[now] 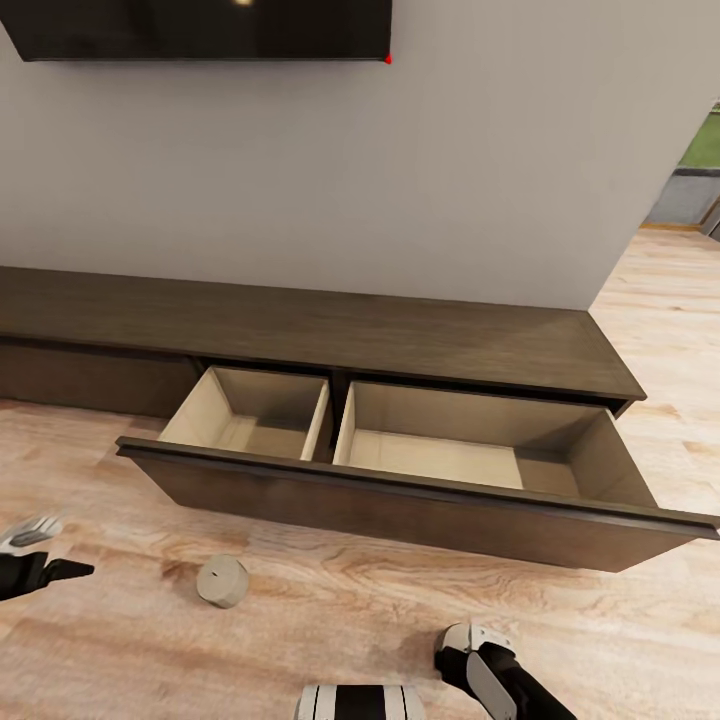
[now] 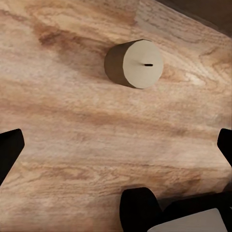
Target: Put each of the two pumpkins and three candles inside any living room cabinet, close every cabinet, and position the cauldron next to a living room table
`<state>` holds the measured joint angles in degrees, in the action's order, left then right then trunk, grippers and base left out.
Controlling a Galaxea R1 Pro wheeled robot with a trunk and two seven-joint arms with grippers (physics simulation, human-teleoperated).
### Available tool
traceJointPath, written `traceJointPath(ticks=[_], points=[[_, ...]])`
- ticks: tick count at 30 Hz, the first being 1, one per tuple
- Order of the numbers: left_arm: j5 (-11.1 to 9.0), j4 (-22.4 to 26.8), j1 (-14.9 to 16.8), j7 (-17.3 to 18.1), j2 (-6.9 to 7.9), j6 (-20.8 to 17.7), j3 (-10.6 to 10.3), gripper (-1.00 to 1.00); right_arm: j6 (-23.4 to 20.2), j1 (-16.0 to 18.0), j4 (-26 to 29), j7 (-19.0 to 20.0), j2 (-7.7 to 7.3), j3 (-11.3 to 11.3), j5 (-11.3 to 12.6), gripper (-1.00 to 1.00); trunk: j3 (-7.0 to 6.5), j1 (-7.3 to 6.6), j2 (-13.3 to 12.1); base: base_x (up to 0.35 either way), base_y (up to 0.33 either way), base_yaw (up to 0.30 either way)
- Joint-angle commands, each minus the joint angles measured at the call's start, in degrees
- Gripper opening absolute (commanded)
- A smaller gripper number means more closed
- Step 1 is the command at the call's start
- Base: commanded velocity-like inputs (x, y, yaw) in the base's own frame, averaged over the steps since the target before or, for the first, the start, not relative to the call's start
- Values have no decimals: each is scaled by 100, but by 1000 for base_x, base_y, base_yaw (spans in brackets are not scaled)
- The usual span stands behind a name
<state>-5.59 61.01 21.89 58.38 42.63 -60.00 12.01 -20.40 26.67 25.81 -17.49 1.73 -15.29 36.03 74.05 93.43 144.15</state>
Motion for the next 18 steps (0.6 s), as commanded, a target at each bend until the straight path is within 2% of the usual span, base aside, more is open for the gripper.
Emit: traceJointPath(ticks=[1, 9, 18], points=[[-5, -34, 0, 3, 11, 0, 1, 100, -1, 48, 1, 0, -10, -1, 0, 100, 0, 0, 0, 0, 0, 0], [-20, -113, 0, 15, 108, 0, 7, 100, -8, 354, -22, 0, -15, 0, 0, 100, 0, 0, 0, 0, 0, 0], [-21, -115, 0, 16, 114, 0, 8, 100, -8, 407, -39, 0, -51, -7, 8, 100, 0, 0, 0, 0, 0, 0]])
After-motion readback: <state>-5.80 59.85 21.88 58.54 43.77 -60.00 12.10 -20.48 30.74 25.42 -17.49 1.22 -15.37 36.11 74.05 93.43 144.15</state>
